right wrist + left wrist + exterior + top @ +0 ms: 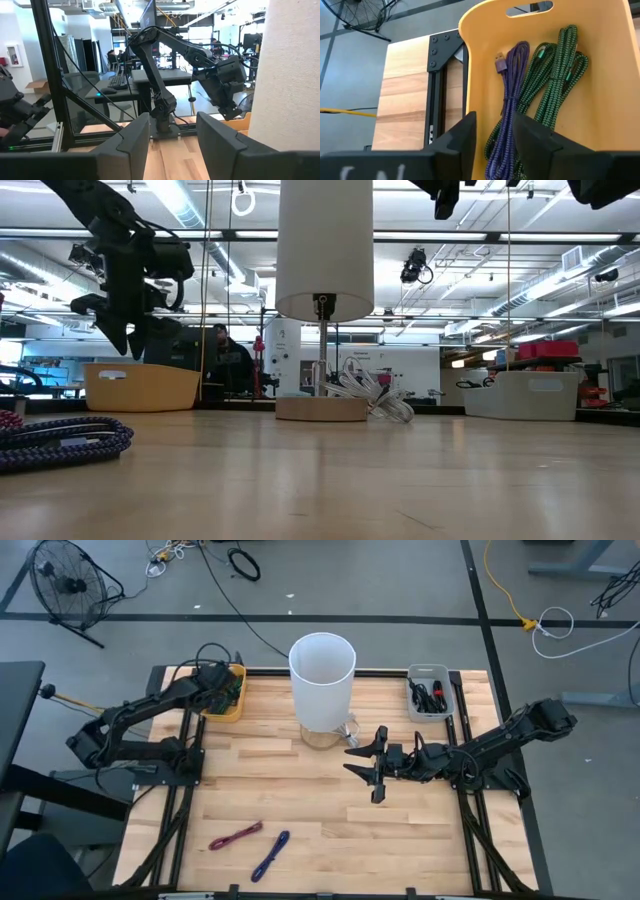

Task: Pick & Place USB Port
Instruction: Put the pink USB cable into the yellow bin

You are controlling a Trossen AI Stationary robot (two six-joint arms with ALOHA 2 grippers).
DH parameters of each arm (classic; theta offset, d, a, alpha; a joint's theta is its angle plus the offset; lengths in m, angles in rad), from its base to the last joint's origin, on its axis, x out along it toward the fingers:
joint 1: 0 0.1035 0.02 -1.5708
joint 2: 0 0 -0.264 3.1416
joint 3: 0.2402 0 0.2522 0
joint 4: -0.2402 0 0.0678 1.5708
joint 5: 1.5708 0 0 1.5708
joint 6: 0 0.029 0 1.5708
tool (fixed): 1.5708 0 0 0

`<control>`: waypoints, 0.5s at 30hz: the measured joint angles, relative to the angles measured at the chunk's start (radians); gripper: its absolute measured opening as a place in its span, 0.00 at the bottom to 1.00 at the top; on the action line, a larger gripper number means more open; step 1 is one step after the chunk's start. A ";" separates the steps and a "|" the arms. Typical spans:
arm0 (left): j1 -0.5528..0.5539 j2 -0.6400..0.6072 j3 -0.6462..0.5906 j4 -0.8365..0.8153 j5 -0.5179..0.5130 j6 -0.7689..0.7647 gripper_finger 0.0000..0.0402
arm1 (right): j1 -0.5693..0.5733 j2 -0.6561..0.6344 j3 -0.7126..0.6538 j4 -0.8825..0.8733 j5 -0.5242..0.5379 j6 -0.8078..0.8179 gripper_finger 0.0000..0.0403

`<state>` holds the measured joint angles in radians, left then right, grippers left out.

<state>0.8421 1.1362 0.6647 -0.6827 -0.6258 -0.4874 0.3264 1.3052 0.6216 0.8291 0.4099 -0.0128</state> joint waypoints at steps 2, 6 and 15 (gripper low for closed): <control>0.000 0.000 0.000 -0.001 0.002 0.003 0.35 | 0.000 0.000 0.000 0.000 0.000 0.000 0.41; -0.004 -0.036 0.000 -0.044 0.048 0.069 0.37 | 0.000 0.000 0.000 0.000 0.000 0.000 0.41; -0.090 -0.263 0.017 -0.078 0.508 0.279 0.36 | 0.000 0.000 0.000 0.000 0.000 -0.002 0.41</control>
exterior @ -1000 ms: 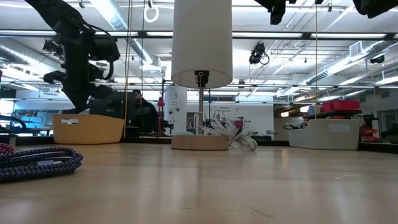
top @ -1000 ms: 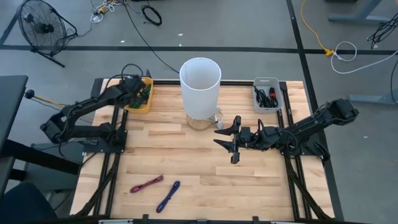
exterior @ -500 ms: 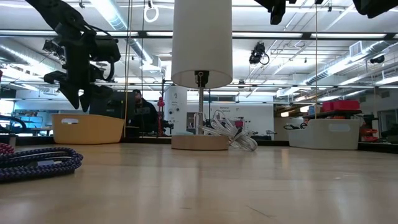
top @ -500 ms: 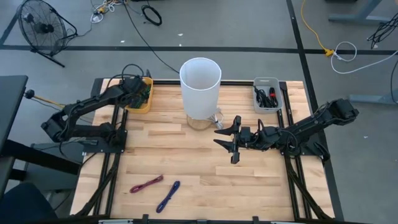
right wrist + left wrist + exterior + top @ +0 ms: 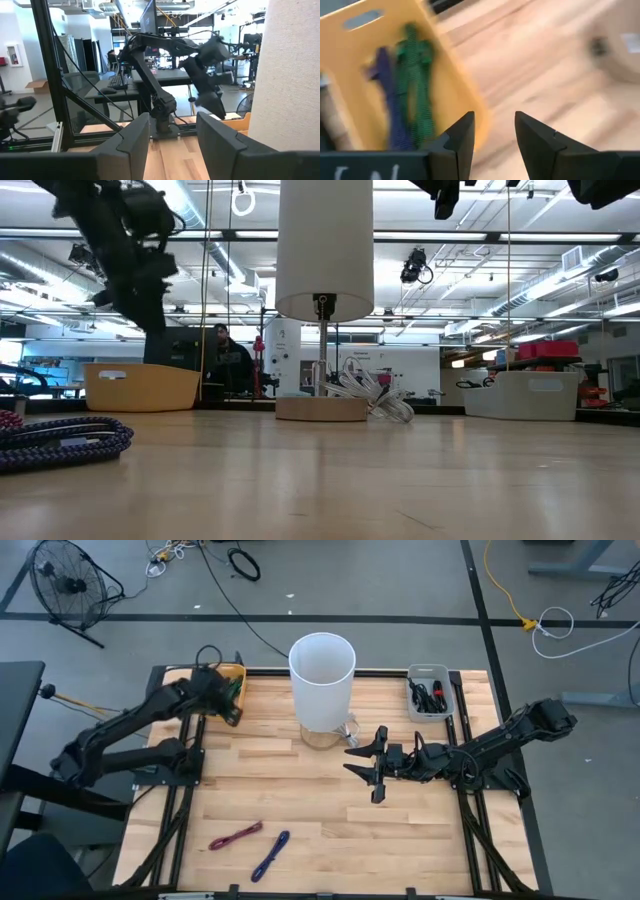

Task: Pick & Place USB Port
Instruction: Put the pink USB cable into the yellow bin

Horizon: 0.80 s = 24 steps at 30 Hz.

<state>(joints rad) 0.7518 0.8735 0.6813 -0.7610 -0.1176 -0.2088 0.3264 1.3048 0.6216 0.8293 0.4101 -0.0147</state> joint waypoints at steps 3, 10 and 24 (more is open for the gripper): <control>-0.072 -0.049 0.011 -0.052 0.058 -0.048 0.35 | 0.000 0.000 0.000 0.000 0.000 0.000 0.41; -0.327 -0.063 0.018 -0.260 0.269 -0.187 0.35 | -0.001 0.000 0.000 0.000 0.000 0.000 0.41; -0.995 0.048 0.018 -0.149 0.147 -0.702 0.35 | -0.003 0.000 0.000 -0.007 0.000 0.002 0.41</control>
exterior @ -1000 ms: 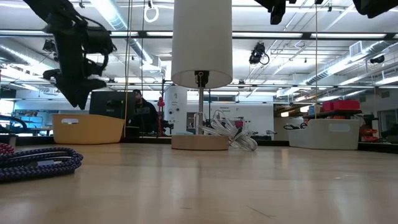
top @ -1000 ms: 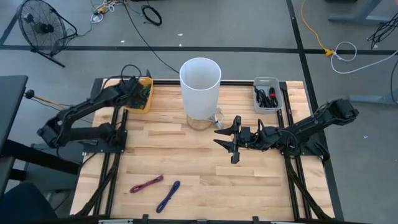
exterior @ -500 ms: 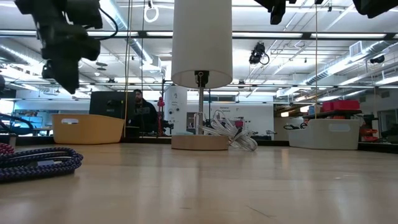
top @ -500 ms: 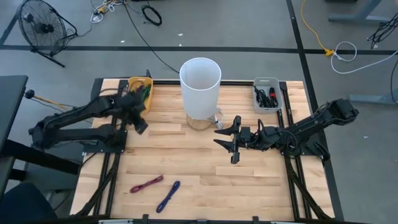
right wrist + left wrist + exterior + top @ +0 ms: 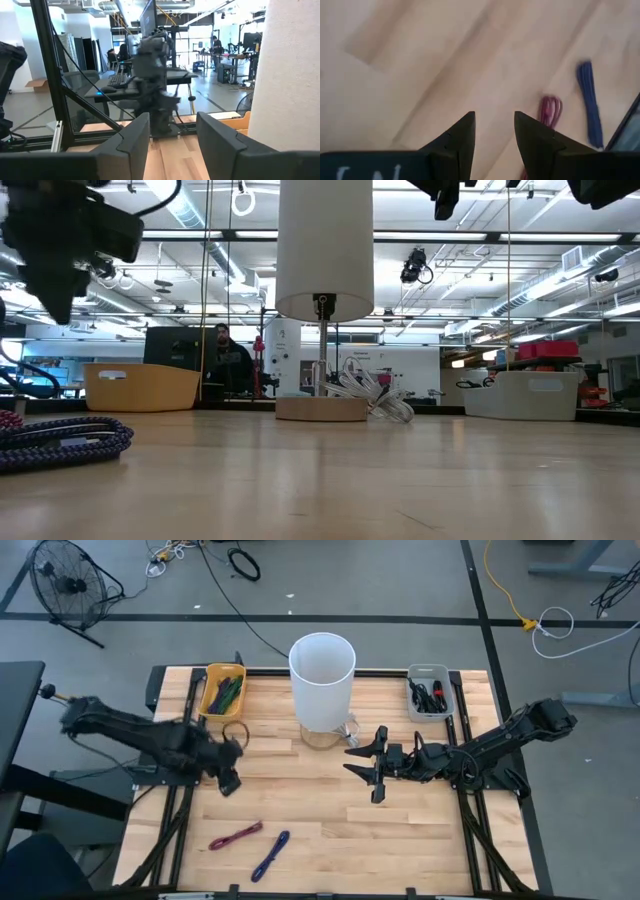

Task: Pick & Place USB Port
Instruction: Put the pink USB cable into the yellow bin

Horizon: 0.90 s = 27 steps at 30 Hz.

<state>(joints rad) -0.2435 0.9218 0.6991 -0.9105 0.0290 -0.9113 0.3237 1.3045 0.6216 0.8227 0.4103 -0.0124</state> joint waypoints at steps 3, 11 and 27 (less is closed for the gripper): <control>-0.123 0.074 0.000 0.050 -0.009 -0.063 0.35 | 0.000 0.000 0.000 -0.002 0.000 0.000 0.41; -0.366 0.311 0.000 0.184 -0.010 -0.257 0.35 | 0.000 0.000 0.000 -0.002 0.000 0.000 0.41; -0.589 0.523 -0.001 0.404 -0.030 -0.471 0.35 | 0.000 0.000 0.000 -0.004 0.000 0.016 0.41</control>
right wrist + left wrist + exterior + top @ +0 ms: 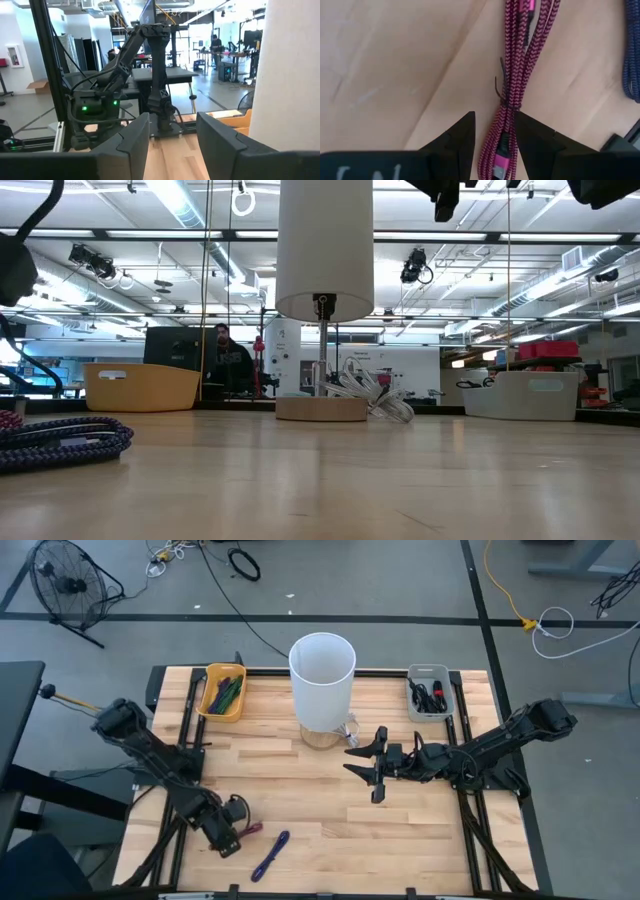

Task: Pick & Place USB Port
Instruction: Put the pink USB cable into the yellow bin

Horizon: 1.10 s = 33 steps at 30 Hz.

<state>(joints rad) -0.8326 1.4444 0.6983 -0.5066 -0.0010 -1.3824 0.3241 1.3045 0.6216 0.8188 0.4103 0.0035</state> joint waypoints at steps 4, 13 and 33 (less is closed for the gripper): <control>-0.003 0.026 0.000 0.045 -0.001 -0.009 0.35 | 0.000 0.000 0.000 -0.028 0.000 0.044 0.41; -0.003 0.076 0.002 0.082 0.004 -0.012 0.35 | 0.000 0.000 0.000 -0.035 0.000 0.041 0.41; 0.002 0.082 0.188 -0.117 -0.241 0.041 0.06 | 0.000 0.000 0.000 -0.036 0.000 0.040 0.41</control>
<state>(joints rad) -0.8302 1.5268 0.8861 -0.6237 -0.2420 -1.3414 0.3241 1.3045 0.6216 0.7830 0.4103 0.0437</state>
